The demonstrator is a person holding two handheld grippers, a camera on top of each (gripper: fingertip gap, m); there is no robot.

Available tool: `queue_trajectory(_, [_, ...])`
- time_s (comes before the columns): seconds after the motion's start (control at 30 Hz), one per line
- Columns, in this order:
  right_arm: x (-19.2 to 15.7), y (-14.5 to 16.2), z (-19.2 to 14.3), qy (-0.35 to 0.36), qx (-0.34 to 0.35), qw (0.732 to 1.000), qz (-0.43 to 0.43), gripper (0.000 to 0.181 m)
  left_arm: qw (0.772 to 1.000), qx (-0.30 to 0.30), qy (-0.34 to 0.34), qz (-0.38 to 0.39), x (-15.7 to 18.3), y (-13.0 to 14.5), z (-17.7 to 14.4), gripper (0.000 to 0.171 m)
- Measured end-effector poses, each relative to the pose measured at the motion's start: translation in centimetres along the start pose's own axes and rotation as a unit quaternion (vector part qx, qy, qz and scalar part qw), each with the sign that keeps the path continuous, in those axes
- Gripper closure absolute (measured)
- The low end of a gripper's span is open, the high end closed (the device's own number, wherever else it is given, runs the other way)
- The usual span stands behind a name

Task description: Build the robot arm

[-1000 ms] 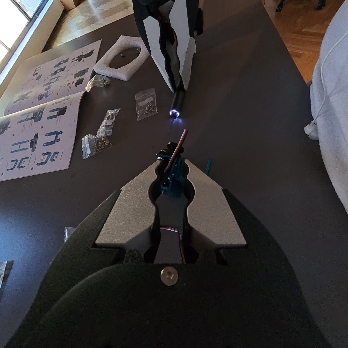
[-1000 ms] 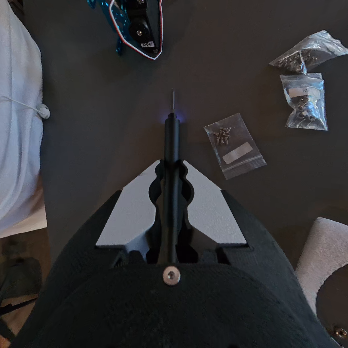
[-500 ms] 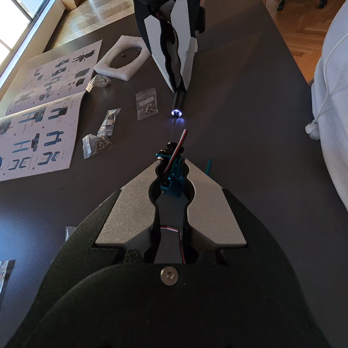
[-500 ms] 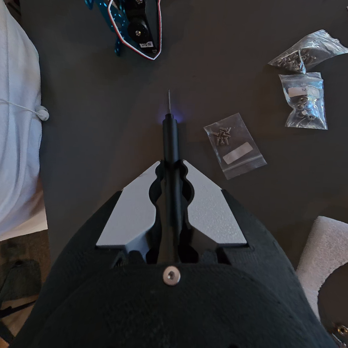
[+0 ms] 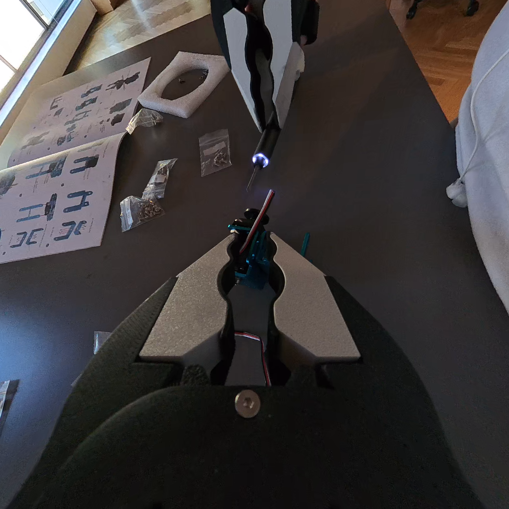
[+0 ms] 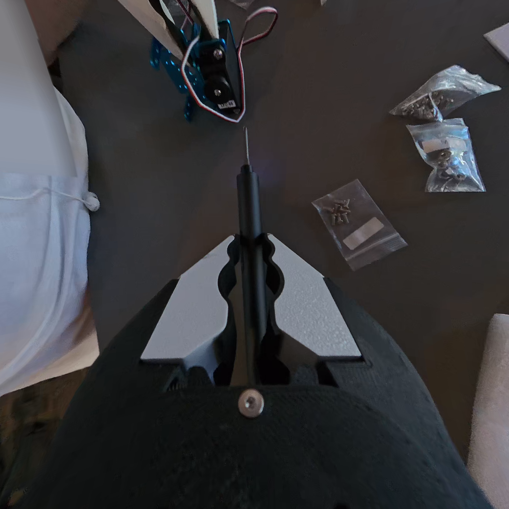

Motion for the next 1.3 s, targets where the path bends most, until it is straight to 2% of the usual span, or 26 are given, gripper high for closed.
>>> queue_trajectory(0.3, [-2.2, -1.8, 0.2, 0.008, 0.03, 0.999, -0.008, 0.166, 1.0, 0.0, 0.001, 0.001, 0.0, 0.0, 0.0, 0.153])
queue_trajectory(0.67, [-2.7, -2.7, 1.6, 0.07, -0.006, 0.997, -0.036, 0.166, 1.0, 0.003, 0.001, -0.003, -0.1, -0.1, 0.2, 0.153])
queue_trajectory(0.97, [-3.3, -2.8, 2.2, 0.161, -0.035, 0.977, -0.135, 0.165, 1.0, 0.003, 0.001, -0.004, -0.1, -0.1, 0.2, 0.153])
queue_trajectory(1.13, [-2.3, -2.5, 1.9, 0.116, 0.01, 0.99, -0.085, 0.165, 1.0, 0.001, 0.001, -0.002, -0.1, -0.1, 0.2, 0.153])
queue_trajectory(1.3, [0.5, -0.5, 1.0, 0.151, -0.035, 0.986, -0.063, 0.165, 1.0, 0.0, -0.002, -0.002, -0.1, -0.1, 0.2, 0.153])
Point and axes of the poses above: each gripper's, where its closed fingertips meet, z out along the fingers, y out of its underside, x = y × z across the jaws, the point moved 5 cm from there along -z, back along the fingers, and after that the axes turned 12 degrees about z, right-handed, at the moved point
